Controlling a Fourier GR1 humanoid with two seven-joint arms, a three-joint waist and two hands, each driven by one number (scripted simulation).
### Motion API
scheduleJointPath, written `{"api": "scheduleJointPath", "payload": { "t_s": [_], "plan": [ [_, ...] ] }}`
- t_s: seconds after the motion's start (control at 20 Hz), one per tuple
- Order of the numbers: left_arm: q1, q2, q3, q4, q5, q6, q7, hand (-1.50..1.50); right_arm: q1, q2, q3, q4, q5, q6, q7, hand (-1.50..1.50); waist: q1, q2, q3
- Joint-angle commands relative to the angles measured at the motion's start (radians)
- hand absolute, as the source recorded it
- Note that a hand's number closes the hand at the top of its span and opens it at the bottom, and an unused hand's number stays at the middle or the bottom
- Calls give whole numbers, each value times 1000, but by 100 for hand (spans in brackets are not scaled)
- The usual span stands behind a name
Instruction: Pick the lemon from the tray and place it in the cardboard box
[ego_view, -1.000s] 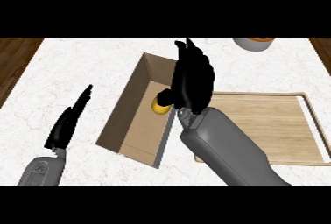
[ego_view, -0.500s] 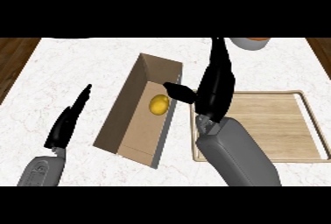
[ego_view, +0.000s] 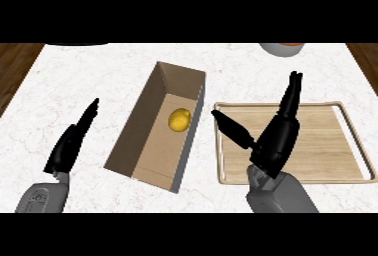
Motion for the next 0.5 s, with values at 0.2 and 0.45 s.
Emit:
{"api": "scheduleJointPath", "payload": {
  "t_s": [0.2, 0.45],
  "plan": [
    [22, -20, -8, -40, -18, 19, 4, 0, 281, -131, -14, -164, -165, -208, -177, -150, 2, 0, 0],
    [-14, -3, 9, -15, -3, -24, 29, 0, 429, -258, 7, -268, -336, -238, -310, -150, 0, 1, 0]
  ]
}}
